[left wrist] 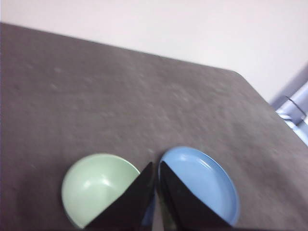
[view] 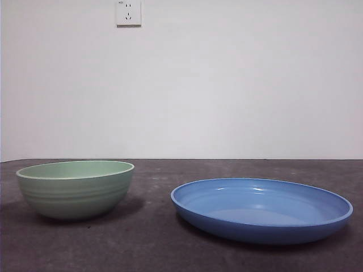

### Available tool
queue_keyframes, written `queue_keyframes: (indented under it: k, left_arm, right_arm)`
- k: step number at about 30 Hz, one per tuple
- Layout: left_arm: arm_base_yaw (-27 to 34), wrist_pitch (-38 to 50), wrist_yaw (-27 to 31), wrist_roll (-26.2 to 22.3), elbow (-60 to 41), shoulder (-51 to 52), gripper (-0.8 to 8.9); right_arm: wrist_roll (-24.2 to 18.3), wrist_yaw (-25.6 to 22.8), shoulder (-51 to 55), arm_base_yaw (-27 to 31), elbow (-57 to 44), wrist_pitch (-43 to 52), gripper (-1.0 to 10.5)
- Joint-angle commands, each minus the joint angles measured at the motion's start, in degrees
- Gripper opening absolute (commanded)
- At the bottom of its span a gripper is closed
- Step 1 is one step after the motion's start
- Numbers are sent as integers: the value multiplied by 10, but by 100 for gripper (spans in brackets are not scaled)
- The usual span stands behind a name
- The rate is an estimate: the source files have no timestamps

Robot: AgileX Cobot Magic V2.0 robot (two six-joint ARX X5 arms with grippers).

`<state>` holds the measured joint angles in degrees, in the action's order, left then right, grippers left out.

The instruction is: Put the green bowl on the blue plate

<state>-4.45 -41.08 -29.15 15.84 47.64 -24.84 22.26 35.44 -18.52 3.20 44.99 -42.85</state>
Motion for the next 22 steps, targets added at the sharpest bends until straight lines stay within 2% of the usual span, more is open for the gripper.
queue_keyframes:
  k: [1, 9, 19, 22]
  left_arm:
    - [-2, -19, -19, -7, 19, -3, 15]
    - [-10, -42, -75, -30, 20, -28, 15]
    - [-26, -40, -82, -84, 20, -78, 19]
    - [-27, -42, -82, -90, 20, -82, 29]
  right_arm:
    - [-26, 8, -19, -7, 27, -5, 12]
    - [-74, 12, -76, -69, 66, -31, 12]
    - [-139, 4, -128, -113, 68, -60, 12]
    - [-141, 4, -130, -113, 68, -60, 13]
